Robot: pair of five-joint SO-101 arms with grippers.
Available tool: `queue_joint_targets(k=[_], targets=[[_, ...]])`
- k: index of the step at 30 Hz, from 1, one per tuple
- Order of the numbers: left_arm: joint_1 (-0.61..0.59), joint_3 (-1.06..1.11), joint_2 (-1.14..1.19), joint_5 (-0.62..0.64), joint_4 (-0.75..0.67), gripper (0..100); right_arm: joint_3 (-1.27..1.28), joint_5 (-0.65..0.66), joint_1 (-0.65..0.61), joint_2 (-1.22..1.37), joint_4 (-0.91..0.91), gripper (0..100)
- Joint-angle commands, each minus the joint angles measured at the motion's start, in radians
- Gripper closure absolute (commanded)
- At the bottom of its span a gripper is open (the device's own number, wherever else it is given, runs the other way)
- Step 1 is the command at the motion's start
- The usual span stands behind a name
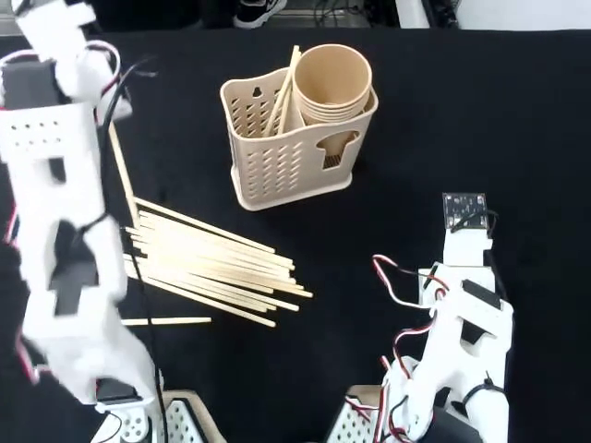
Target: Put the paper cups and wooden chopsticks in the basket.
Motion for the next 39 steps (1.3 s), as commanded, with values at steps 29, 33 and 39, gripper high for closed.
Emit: queue_joint_targets(k=[29,33,39], targets=[[0.467,1.233,-0.925,-0.057,-1.748,97,0.001,0.006,-0.011,-0.024,-0.014,94.5],[0.472,1.228,-0.848,-0.054,-1.774,97,0.001,0.006,-0.011,-0.024,-0.014,94.5],[0.470,1.239,-0.666,-0.058,-1.812,97,0.001,0.006,-0.011,-0.024,-0.014,94.5]])
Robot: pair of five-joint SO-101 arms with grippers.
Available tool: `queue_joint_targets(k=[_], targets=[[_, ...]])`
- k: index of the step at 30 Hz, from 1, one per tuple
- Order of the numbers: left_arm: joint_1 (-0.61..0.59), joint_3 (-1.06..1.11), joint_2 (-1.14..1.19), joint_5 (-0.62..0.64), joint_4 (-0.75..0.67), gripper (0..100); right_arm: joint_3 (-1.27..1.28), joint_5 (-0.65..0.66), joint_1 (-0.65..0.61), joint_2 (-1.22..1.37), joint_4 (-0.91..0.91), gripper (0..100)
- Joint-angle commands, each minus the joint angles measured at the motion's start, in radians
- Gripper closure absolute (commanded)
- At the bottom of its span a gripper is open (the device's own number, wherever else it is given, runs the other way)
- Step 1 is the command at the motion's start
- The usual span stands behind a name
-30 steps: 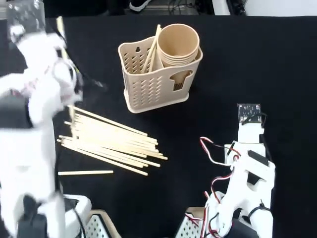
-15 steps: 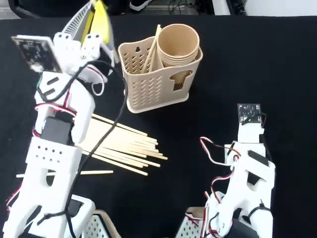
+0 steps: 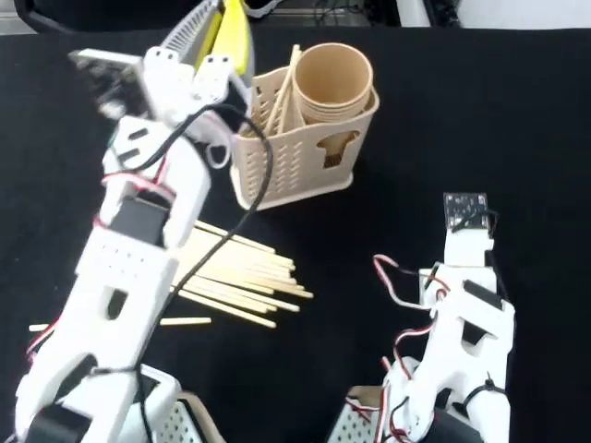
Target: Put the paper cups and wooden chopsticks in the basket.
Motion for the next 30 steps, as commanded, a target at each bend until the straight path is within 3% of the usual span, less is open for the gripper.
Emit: queue_joint_targets(k=[1,7,12,19,22,25,30], targets=[[0.008,-0.053,0.078,-0.002,-0.023,97,0.001,0.006,-0.011,-0.024,-0.014,94.5],[-0.021,-0.035,0.166,-0.002,-0.026,97,0.001,0.006,-0.011,-0.024,-0.014,94.5],[-0.058,0.079,0.173,-0.011,-0.163,97,0.001,0.006,-0.011,-0.024,-0.014,94.5],[0.013,0.213,0.172,-0.152,-0.198,97,0.001,0.006,-0.011,-0.024,-0.014,94.5],[0.045,0.255,0.172,-0.215,-0.181,90,0.001,0.006,-0.011,-0.024,-0.014,94.5],[0.045,0.211,0.160,-0.157,-0.014,86,0.001,0.006,-0.011,-0.024,-0.014,94.5],[0.015,-0.005,0.057,-0.092,0.427,81,0.001,0.006,-0.011,-0.024,-0.014,94.5]])
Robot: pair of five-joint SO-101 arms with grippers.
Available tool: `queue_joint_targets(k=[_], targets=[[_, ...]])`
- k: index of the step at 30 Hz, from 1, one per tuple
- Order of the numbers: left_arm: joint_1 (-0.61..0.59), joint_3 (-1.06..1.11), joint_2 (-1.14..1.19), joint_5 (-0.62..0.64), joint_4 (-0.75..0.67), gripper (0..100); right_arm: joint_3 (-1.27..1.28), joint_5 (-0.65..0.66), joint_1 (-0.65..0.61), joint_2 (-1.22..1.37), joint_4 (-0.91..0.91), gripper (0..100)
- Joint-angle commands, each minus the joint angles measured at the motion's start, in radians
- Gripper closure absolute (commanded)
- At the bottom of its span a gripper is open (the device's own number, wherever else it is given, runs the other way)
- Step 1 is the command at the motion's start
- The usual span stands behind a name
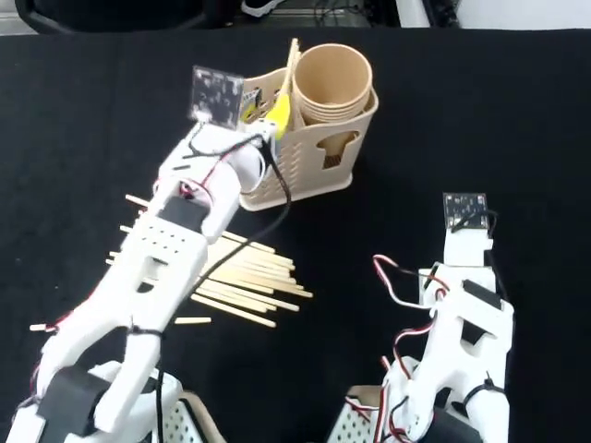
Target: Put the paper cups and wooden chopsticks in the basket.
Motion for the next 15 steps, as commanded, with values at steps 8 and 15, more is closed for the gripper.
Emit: queue_joint_targets(k=[8,15], targets=[[-0.222,-0.444,-0.270,0.242,0.841,82,0.001,0.005,-0.011,-0.024,-0.017,94.5],[-0.499,-0.242,-0.328,0.448,1.166,79,-0.001,0.002,-0.011,-0.024,-0.020,94.5]])
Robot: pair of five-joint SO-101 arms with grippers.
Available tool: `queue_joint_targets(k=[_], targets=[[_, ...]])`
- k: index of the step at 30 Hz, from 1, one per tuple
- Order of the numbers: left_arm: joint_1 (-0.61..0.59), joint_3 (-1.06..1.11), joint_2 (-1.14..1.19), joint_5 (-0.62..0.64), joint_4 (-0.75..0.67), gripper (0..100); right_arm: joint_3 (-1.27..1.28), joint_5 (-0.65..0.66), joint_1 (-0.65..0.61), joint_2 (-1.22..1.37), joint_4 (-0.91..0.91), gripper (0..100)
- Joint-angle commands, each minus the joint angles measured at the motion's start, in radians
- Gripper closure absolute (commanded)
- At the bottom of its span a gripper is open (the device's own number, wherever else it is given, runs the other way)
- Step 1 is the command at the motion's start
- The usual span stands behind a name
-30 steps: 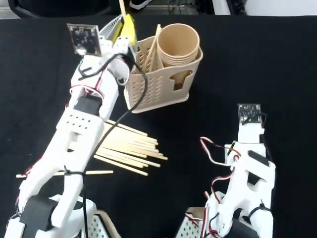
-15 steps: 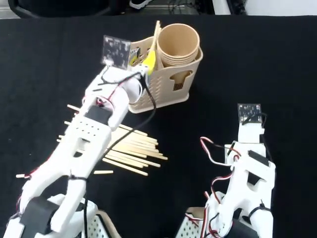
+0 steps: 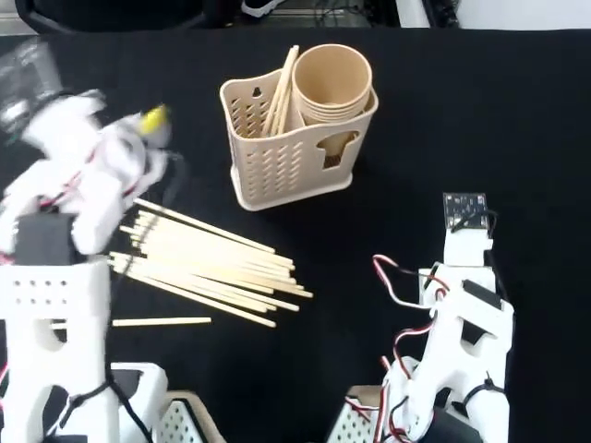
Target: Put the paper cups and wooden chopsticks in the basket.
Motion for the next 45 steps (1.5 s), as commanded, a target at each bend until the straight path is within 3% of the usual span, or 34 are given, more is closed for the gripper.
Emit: queue_joint_targets(k=[1,7,14,33,35,39,45], targets=[[-0.081,0.128,-0.014,0.012,0.080,78,-0.001,0.002,-0.012,-0.024,-0.018,94.5],[-0.162,0.340,0.097,-0.054,-0.008,73,-0.001,0.002,-0.012,-0.024,-0.018,94.5],[-0.277,0.311,0.299,-0.141,0.184,73,-0.001,0.002,-0.012,-0.024,-0.018,94.5],[-0.176,0.309,0.764,-0.152,0.052,73,-0.001,0.002,-0.012,-0.024,-0.014,94.5],[-0.177,0.308,0.795,-0.152,0.028,77,-0.001,0.002,-0.012,-0.024,-0.014,94.5],[-0.173,0.278,0.825,-0.153,-0.002,96,-0.001,0.002,-0.012,-0.024,-0.014,94.5],[-0.206,0.196,0.824,-0.178,0.072,97,0.001,0.000,-0.012,-0.024,-0.014,94.5]])
